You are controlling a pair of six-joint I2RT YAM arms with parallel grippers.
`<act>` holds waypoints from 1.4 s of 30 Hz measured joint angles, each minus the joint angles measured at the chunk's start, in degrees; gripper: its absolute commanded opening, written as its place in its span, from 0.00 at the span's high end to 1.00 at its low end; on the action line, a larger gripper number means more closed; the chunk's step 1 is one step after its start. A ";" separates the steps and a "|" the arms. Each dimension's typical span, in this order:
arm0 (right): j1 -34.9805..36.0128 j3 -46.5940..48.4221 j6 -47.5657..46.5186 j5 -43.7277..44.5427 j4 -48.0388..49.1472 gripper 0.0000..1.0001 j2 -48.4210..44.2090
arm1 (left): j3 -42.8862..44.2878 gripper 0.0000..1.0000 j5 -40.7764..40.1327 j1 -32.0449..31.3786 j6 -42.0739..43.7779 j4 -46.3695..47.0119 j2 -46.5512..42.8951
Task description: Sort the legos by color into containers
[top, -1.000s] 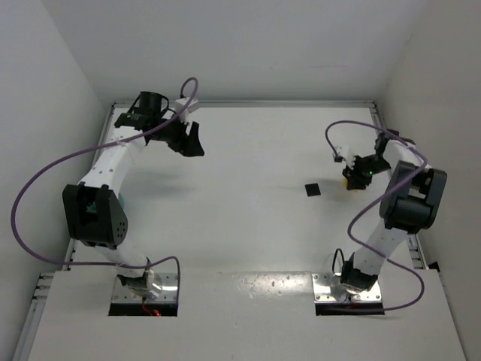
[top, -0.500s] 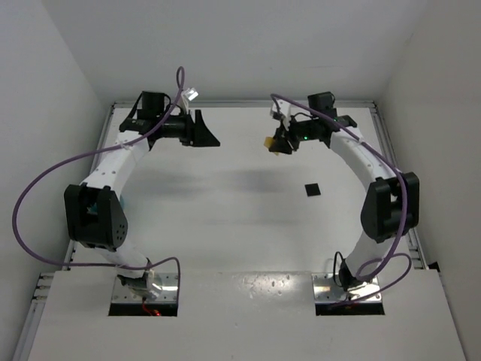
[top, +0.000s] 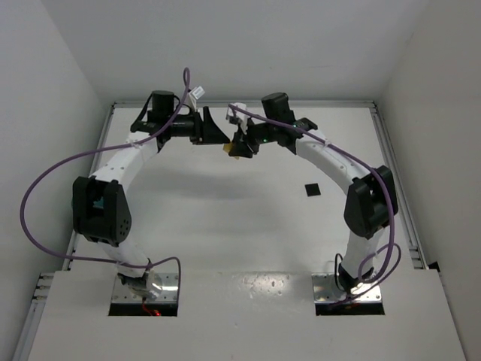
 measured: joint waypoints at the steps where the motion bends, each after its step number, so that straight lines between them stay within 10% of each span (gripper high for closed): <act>1: 0.57 0.09 0.17 0.57 0.22 0.93 0.00 | 0.00 0.33 -0.13 -0.15 -0.20 0.17 0.15; 12: 3.30 2.45 1.90 5.05 1.07 0.93 0.26 | -2.12 0.38 -1.77 -0.57 -1.57 2.58 0.59; 22: 4.11 2.97 2.38 7.17 0.92 0.91 1.16 | -3.21 0.75 -2.03 -0.66 -2.60 2.86 0.59; 31: 4.22 -0.48 4.44 10.19 4.17 0.40 -0.39 | -3.30 0.83 -3.91 0.33 -0.68 1.20 0.57; 42: -0.76 -12.11 5.53 16.20 3.67 0.33 -11.74 | -3.37 0.84 -18.08 15.30 12.87 -13.64 -7.65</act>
